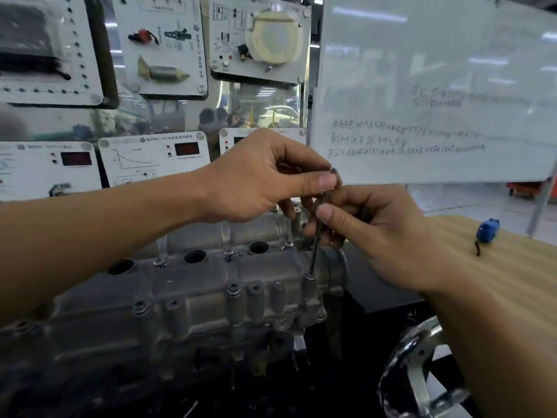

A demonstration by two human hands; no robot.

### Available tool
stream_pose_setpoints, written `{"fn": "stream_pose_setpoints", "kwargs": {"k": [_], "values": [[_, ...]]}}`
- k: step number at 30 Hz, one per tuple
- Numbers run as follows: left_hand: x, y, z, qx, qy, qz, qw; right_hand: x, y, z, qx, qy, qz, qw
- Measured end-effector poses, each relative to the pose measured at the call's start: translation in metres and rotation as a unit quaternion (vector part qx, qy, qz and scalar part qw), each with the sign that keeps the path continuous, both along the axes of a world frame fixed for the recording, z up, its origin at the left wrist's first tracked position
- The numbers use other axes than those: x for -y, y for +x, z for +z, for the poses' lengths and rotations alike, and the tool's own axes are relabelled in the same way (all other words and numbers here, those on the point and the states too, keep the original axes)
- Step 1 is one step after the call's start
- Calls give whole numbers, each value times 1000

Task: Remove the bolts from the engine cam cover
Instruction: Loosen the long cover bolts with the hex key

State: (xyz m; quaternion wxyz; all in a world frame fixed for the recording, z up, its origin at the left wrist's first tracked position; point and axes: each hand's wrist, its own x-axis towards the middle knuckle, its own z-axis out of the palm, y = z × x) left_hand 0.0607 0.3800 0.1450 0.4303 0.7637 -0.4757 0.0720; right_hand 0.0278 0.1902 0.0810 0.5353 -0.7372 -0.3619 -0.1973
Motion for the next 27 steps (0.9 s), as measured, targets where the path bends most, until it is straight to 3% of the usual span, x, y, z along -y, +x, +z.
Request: {"fn": "stream_pose_setpoints", "kwargs": {"k": [7, 10, 13, 16, 19, 21, 27], "values": [[-5, 2, 1, 30, -36, -27, 999, -5, -4, 9, 19, -14, 11, 1000], [-1, 7, 25, 53, -59, -21, 997, -3, 2, 29, 44, 53, 23, 997], [8, 25, 46, 68, -56, -14, 996, -5, 25, 36, 96, 127, -37, 987], [13, 57, 49, 88, -48, 46, 994, -17, 67, 35, 44, 177, -92, 979], [4, 89, 39, 152, -33, 138, 978, -32, 109, 39, -8, 120, -128, 984], [-4, 105, 33, 146, -39, 178, 972, -44, 129, 40, -6, 64, -152, 986], [-29, 127, 14, 101, -80, 178, 976, -56, 156, 30, 3, -10, -92, 996]]}}
